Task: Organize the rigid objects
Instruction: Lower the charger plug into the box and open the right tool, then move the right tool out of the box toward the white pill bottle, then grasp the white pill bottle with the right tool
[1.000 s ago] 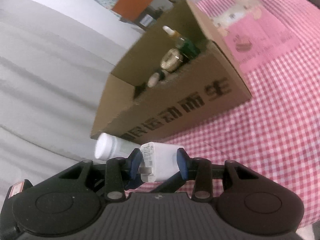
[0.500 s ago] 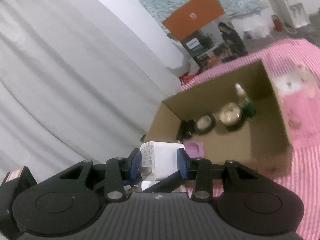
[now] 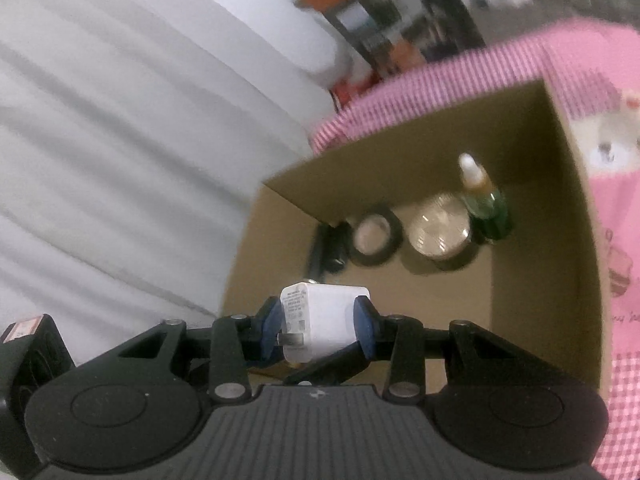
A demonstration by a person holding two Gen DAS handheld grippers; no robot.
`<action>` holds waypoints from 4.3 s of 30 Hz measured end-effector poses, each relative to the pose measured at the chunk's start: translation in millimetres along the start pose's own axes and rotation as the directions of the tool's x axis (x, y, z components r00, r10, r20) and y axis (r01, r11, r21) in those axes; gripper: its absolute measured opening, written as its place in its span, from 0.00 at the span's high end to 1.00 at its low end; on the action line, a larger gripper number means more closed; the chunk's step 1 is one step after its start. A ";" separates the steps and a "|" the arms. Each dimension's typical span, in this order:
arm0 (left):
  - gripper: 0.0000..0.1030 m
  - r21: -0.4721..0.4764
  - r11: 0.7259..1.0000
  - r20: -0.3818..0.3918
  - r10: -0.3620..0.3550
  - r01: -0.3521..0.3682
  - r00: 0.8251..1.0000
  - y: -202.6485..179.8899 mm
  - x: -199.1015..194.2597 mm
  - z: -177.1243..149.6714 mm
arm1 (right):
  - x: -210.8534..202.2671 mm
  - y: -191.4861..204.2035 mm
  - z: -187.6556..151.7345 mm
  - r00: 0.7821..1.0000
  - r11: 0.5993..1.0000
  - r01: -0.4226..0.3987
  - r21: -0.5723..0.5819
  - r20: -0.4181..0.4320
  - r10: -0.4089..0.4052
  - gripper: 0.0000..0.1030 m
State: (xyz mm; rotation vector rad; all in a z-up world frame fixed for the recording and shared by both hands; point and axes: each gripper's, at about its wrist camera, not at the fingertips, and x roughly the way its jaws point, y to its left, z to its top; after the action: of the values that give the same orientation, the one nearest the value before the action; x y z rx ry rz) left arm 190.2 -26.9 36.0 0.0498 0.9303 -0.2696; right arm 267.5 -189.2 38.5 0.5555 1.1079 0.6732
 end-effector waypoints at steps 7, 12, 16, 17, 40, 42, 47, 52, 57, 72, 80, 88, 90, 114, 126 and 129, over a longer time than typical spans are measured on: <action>0.70 -0.087 0.996 -0.134 -0.013 0.001 0.991 10.7 33.3 5.4 | 37.3 -27.5 14.4 0.991 0.998 0.030 0.048 -0.135 -0.023 0.58; 0.70 -0.134 0.991 -0.194 -0.024 -0.002 0.981 14.3 47.5 5.7 | 51.3 -33.4 16.0 0.979 0.998 0.064 0.029 -0.196 -0.057 0.58; 0.69 -0.155 0.988 -0.205 -0.019 -0.013 0.979 16.7 53.0 6.4 | 59.7 -36.5 16.7 0.971 0.996 0.084 0.018 -0.227 -0.078 0.57; 0.67 -0.149 0.989 -0.195 -0.007 -0.022 0.981 15.3 51.3 7.1 | 61.1 -36.9 16.9 0.969 0.996 0.089 0.013 -0.233 -0.084 0.57; 0.64 0.131 0.988 0.101 0.074 -0.087 0.992 -53.2 40.2 42.9 | 0.1 2.9 64.5 0.943 0.842 0.329 -0.427 0.102 -0.316 0.59; 0.65 0.148 0.984 0.109 0.084 -0.099 0.990 -57.9 47.6 45.7 | 6.6 -1.4 66.4 0.944 0.839 0.323 -0.438 0.085 -0.319 0.60; 0.70 0.154 0.981 0.119 0.097 -0.115 0.988 -58.9 59.7 51.8 | 11.6 -8.9 70.8 0.950 0.835 0.290 -0.467 0.034 -0.312 0.67; 0.72 0.151 0.981 0.110 0.106 -0.122 0.988 -58.7 69.3 58.1 | 18.0 -11.1 77.4 0.951 0.831 0.270 -0.486 0.001 -0.308 0.74; 0.77 0.148 0.979 0.100 0.126 -0.140 0.987 -60.4 73.0 64.2 | 24.0 -16.0 82.5 0.953 0.837 0.252 -0.485 -0.024 -0.301 0.79; 0.84 0.057 0.997 0.069 0.041 -0.045 0.997 -57.0 76.2 73.1 | 17.0 -21.2 81.3 0.956 0.835 0.247 -0.492 -0.018 -0.294 0.89; 0.84 0.059 0.998 0.054 0.009 -0.012 0.998 -63.1 80.3 74.9 | 8.9 -29.8 80.9 0.949 0.842 0.270 -0.466 -0.017 -0.313 0.89; 0.65 0.079 0.996 0.086 0.022 -0.029 0.996 -65.4 63.9 72.2 | -1.2 -31.4 81.3 0.953 0.871 0.273 -0.409 -0.009 -0.303 0.78; 0.52 0.082 0.996 0.115 0.023 -0.033 0.993 -65.3 53.3 70.0 | -11.4 -26.5 79.5 0.955 0.872 0.281 -0.400 0.026 -0.296 0.66; 0.00 -0.003 1.000 0.368 0.006 -0.005 0.930 -24.7 -123.1 -106.5 | -136.5 85.9 -111.2 0.841 0.783 0.444 -0.435 0.504 -0.197 0.00; 0.00 -0.135 0.988 0.334 0.119 -0.077 0.935 27.1 -97.4 -143.6 | -64.1 130.3 -156.9 0.880 0.707 0.428 -0.563 0.437 -0.184 0.00; 0.00 -0.115 0.986 0.308 0.152 -0.122 0.939 31.9 -80.2 -145.5 | -43.8 120.3 -156.5 0.929 0.773 0.318 -0.549 0.343 -0.138 0.00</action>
State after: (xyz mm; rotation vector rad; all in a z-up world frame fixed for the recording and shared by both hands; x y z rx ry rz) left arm 38.5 43.6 10.4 -0.0158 0.6151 -0.0988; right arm 83.3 -128.1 95.2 -0.0400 0.6189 0.6580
